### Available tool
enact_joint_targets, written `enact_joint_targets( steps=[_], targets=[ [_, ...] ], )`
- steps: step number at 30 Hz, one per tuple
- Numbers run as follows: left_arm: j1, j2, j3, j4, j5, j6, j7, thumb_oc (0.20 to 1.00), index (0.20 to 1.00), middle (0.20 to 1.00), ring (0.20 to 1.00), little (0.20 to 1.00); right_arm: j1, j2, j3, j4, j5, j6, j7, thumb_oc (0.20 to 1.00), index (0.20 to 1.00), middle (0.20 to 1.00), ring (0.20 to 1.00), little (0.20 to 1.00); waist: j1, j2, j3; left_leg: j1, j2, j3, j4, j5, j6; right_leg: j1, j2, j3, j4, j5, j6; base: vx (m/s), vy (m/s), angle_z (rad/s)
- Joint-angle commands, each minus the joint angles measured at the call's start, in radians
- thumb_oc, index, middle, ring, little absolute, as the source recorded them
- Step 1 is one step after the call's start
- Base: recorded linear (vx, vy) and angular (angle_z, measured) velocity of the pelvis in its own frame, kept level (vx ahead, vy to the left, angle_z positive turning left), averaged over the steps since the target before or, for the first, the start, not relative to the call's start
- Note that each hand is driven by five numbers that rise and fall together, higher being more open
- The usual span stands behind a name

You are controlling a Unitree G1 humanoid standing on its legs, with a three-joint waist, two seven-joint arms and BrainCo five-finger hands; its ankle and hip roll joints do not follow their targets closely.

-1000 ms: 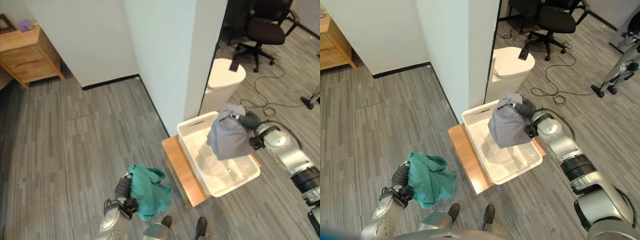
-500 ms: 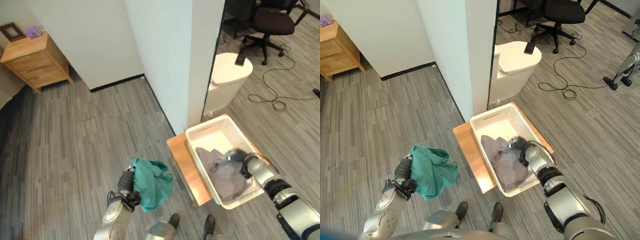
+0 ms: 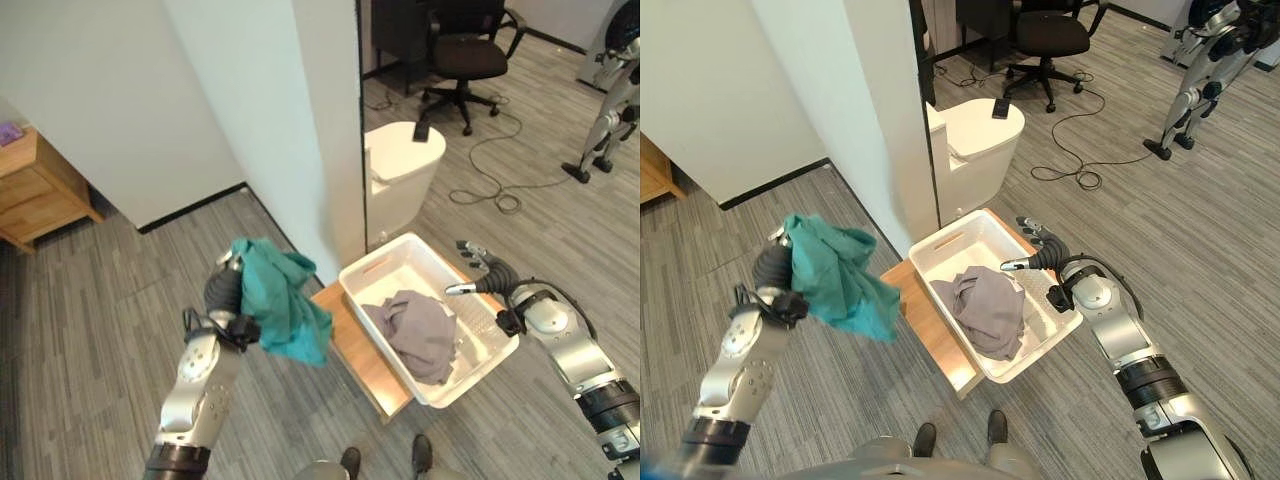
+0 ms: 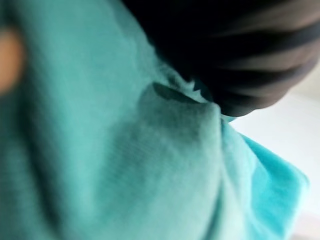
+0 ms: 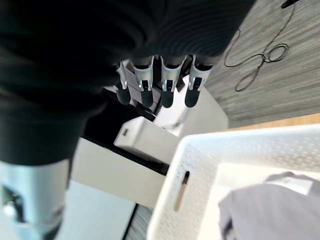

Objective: Pick up bed clothes into laundry basket.

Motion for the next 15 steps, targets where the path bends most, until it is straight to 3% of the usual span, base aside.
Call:
enact_joint_targets(
  steps=[1, 4, 5, 7, 11, 13, 15],
  targets=[
    [-0.137, 0.086, 0.024, -0.013, 0.061, -0.127, 0.029, 0.200, 0.200, 0.200, 0.200, 0.200, -0.001, 0.002, -0.023, -0.045, 0.068, -0.074, 0.011, 1.000, 1.000, 1.000, 1.000, 1.000, -0.021, -0.012, -0.083, -0.050, 0.007, 0.024, -0.015, 0.035, -0.038, 0.052, -0.042, -0.019, 0.052, -0.119, 0.057, 0.01, -0.009, -0.22],
    [-0.274, 0.206, 0.020, -0.010, 0.104, -0.150, 0.055, 0.200, 0.200, 0.200, 0.200, 0.200, 0.066, 0.023, -0.070, -0.117, 0.083, -0.098, 0.007, 1.000, 1.000, 1.000, 1.000, 1.000, -0.055, 0.004, -0.093, -0.044, 0.011, 0.038, -0.015, 0.032, -0.040, 0.047, -0.040, -0.002, 0.060, -0.120, 0.058, 0.01, -0.012, -0.16],
    [-0.368, 0.295, 0.007, 0.014, 0.127, -0.164, 0.082, 0.200, 0.200, 0.200, 0.200, 0.200, 0.101, 0.037, -0.085, -0.135, 0.094, -0.111, -0.003, 1.000, 1.000, 1.000, 1.000, 1.000, -0.076, 0.013, -0.102, -0.040, 0.013, 0.047, -0.015, 0.030, -0.040, 0.043, -0.039, 0.010, 0.064, -0.119, 0.061, 0.01, 0.000, -0.22],
    [-0.483, 0.391, -0.022, 0.048, 0.134, -0.184, 0.110, 0.200, 0.200, 0.200, 0.200, 0.200, 0.145, 0.050, -0.100, -0.149, 0.110, -0.123, -0.010, 1.000, 1.000, 1.000, 1.000, 1.000, -0.098, 0.024, -0.109, -0.037, 0.014, 0.057, -0.015, 0.029, -0.041, 0.039, -0.037, 0.020, 0.065, -0.117, 0.065, 0.00, -0.005, -0.16],
    [-0.693, 0.503, -0.145, 0.168, 0.073, -0.201, 0.115, 0.200, 0.200, 0.200, 0.200, 0.200, 0.203, 0.046, -0.110, -0.182, 0.123, -0.136, -0.006, 1.000, 1.000, 1.000, 1.000, 1.000, -0.134, 0.043, -0.117, -0.032, 0.016, 0.077, -0.015, 0.029, -0.043, 0.029, -0.034, 0.038, 0.075, -0.113, 0.076, 0.01, 0.000, -0.13],
    [-0.846, 0.558, -0.266, 0.307, 0.031, -0.189, 0.098, 0.200, 0.200, 0.200, 0.200, 0.200, 0.231, 0.056, -0.146, -0.220, 0.172, -0.161, -0.033, 1.000, 1.000, 1.000, 1.000, 1.000, -0.168, 0.062, -0.116, -0.029, 0.017, 0.093, -0.015, 0.028, -0.044, 0.019, -0.033, 0.055, 0.081, -0.112, 0.084, 0.00, 0.017, -0.13],
    [-0.877, 0.560, -0.294, 0.344, 0.017, -0.190, 0.092, 0.200, 0.200, 0.200, 0.200, 0.200, 0.241, 0.071, -0.159, -0.231, 0.192, -0.171, -0.038, 1.000, 1.000, 1.000, 1.000, 1.000, -0.170, 0.062, -0.114, -0.028, 0.017, 0.097, -0.015, 0.028, -0.044, 0.016, -0.032, 0.059, 0.084, -0.112, 0.085, 0.00, 0.012, -0.16]
  ],
)
